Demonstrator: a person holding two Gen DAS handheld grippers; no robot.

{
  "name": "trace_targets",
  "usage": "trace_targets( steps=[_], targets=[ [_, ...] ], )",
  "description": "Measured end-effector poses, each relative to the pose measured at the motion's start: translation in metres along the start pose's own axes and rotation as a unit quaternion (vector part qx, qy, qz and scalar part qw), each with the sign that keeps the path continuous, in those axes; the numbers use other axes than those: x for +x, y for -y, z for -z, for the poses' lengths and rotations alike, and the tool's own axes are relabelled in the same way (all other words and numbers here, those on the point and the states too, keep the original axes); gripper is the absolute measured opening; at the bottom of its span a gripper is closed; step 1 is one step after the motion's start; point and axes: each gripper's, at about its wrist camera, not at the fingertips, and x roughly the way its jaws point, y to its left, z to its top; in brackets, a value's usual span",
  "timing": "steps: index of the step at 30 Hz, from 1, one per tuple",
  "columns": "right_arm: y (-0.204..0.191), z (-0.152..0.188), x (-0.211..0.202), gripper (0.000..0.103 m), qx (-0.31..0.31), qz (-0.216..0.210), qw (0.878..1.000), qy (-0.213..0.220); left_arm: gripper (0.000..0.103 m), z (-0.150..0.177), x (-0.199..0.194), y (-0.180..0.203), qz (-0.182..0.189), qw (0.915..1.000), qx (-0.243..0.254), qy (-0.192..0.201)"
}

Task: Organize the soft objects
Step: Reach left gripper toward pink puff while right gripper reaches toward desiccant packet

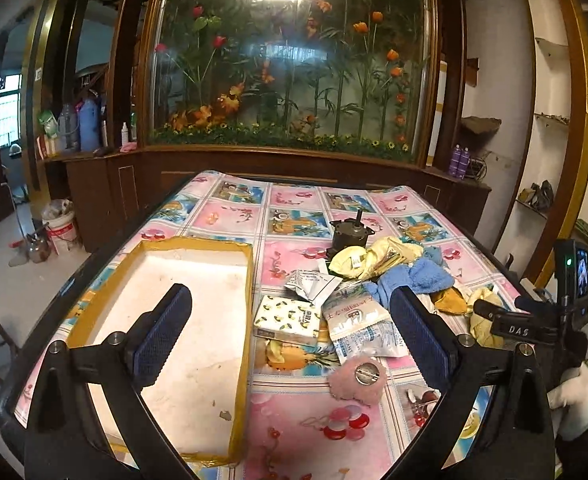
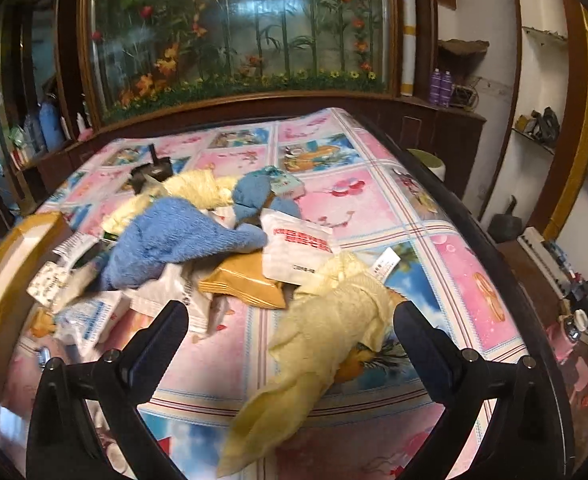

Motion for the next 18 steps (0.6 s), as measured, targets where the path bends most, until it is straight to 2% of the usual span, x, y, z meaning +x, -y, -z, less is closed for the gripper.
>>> trace_targets(
  steps=[2,6,10,13,15,18],
  targets=[
    [-0.002,-0.010,0.000,0.101,0.000,-0.024,1.000,-0.012,0.100,0.006,0.001,0.010,-0.001,0.9997,0.026,-0.002],
    [-0.028,-0.023,0.007,0.100,-0.014,-0.104,0.994,-0.041,0.100,0.017,0.003,0.018,0.004,0.9981,0.060,-0.013],
    [-0.072,-0.017,0.022,0.099,-0.058,-0.194,0.975,-0.098,0.100,0.021,0.005,0.007,-0.002,0.9978,0.060,-0.029],
    [-0.101,-0.012,0.037,0.090,-0.093,-0.206,0.966,-0.127,0.100,0.025,0.009,-0.006,0.006,0.9980,0.045,-0.045],
    [-0.116,-0.010,0.047,0.074,-0.114,-0.196,0.964,-0.136,0.100,0.027,0.009,-0.009,0.006,0.9978,0.046,-0.048],
    [-0.127,-0.011,0.063,0.065,-0.104,-0.198,0.961,-0.163,0.100,0.027,0.012,-0.007,0.018,0.9971,0.049,-0.055]
  ],
)
